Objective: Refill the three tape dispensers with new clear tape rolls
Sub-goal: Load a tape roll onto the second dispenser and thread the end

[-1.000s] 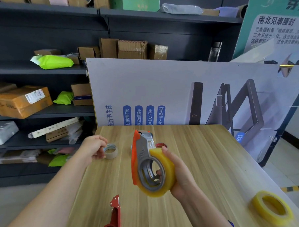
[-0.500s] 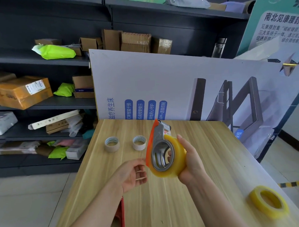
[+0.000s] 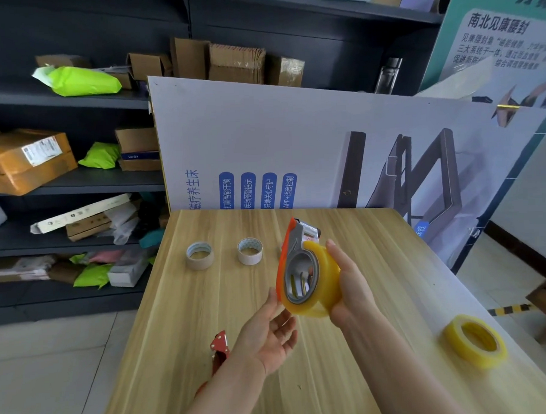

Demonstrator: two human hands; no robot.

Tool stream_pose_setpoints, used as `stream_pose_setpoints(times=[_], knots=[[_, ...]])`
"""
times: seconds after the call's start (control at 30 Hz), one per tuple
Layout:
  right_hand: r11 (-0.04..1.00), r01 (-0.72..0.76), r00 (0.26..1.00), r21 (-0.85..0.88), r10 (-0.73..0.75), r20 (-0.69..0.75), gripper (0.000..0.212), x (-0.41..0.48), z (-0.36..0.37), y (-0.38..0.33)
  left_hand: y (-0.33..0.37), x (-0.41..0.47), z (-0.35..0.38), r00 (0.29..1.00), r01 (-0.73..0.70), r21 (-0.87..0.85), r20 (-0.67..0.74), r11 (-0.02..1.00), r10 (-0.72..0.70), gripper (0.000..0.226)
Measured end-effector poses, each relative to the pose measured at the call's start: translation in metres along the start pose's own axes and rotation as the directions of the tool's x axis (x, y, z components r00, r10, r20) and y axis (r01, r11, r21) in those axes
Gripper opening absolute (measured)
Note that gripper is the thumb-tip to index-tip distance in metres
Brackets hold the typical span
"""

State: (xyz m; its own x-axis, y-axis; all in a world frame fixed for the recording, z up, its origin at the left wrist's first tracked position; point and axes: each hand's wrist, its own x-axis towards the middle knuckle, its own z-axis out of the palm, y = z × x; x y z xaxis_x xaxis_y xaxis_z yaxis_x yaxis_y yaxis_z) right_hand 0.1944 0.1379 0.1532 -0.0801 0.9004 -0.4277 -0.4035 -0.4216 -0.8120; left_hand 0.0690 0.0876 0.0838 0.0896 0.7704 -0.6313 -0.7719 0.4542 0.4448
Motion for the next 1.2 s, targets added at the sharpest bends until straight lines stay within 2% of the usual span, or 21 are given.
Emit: stream_pose_setpoints(times=[0.2,0.4,0.5,0.63,0.77,0.93,1.2], knots=[[0.998,-0.014,0.996,-0.063,0.009,-0.085,0.038,-0.005,-0.007,0.023,-0.017,0.000,-0.010,0.969,-0.137,0.275,-0.163,0.952,0.187,0.023],[0.984,-0.074,0.995,-0.161,0.062,-0.079,0.035,-0.015,-0.027,0.045,-0.052,-0.003,-0.025,0.934,-0.124,0.396,-0.262,0.910,0.241,0.019],[0.967,-0.146,0.988,-0.208,0.132,-0.080,0.039,-0.021,-0.049,0.057,-0.084,-0.006,-0.033,0.932,-0.054,0.364,-0.316,0.930,0.178,0.016],[0.934,-0.209,0.973,-0.290,0.229,0.035,0.025,-0.037,-0.087,0.076,-0.133,-0.015,-0.044,0.937,0.042,0.300,-0.343,0.953,0.067,0.013],[0.901,-0.253,0.946,-0.351,0.307,0.106,0.025,-0.050,-0.121,0.095,-0.175,-0.022,-0.054,0.924,0.130,0.252,-0.382,0.959,-0.024,0.014],[0.869,-0.303,0.921,-0.391,0.373,0.115,0.024,-0.059,-0.150,0.114,-0.209,-0.026,-0.063,0.898,0.205,0.245,-0.433,0.947,-0.083,0.011],[0.846,-0.372,0.900,-0.382,0.429,0.075,0.026,-0.046,-0.166,0.136,-0.222,-0.009,-0.072,0.858,0.305,0.254,-0.492,0.918,-0.148,0.016]])
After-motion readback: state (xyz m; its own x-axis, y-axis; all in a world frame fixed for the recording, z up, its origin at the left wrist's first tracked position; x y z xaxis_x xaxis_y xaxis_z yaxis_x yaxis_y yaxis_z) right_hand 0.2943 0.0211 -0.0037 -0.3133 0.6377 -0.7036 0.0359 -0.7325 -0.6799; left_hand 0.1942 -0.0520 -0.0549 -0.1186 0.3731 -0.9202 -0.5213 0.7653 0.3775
